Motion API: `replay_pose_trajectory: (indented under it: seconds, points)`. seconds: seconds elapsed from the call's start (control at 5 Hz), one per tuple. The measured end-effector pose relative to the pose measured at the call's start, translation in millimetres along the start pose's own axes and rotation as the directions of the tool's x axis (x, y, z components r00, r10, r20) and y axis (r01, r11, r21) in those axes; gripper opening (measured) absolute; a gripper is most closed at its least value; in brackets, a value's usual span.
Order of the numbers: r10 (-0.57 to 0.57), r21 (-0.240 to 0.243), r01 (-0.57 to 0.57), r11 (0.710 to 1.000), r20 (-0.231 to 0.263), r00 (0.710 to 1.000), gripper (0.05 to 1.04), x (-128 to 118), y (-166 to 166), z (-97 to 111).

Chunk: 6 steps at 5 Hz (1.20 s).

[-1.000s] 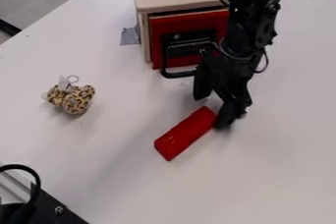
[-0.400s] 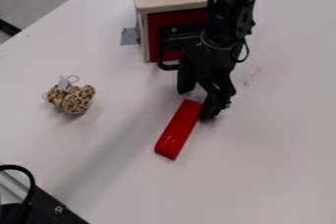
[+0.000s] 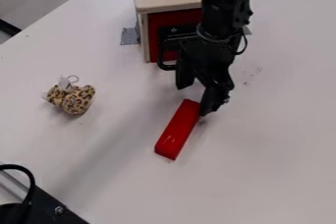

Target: Close the drawer

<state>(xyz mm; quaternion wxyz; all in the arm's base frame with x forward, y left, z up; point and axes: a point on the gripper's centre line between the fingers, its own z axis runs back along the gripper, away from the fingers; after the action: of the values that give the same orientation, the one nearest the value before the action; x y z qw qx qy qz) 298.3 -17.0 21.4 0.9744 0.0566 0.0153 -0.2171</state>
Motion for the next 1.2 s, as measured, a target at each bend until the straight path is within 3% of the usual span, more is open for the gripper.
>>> replay_pose_trajectory:
  seconds: [0.4, 0.6, 0.8, 1.0, 1.2]
  points:
    - [-0.036, 0.011, 0.035, 0.999, 0.122, 0.992, 0.998, -13.6, -18.5, 53.0]
    - [-0.036, -0.009, 0.037, 0.999, 0.109, 0.993, 0.998, -23.7, -23.1, 58.4]
    - [-0.053, -0.053, 0.056, 0.997, 0.052, 0.997, 0.998, -34.5, -25.5, 57.4]
    - [-0.048, -0.056, 0.049, 0.997, 0.032, 0.998, 0.998, -38.6, -22.3, 56.9]
    - [-0.032, -0.088, 0.030, 0.996, -0.018, 0.999, 0.998, -48.8, -20.0, 56.3]
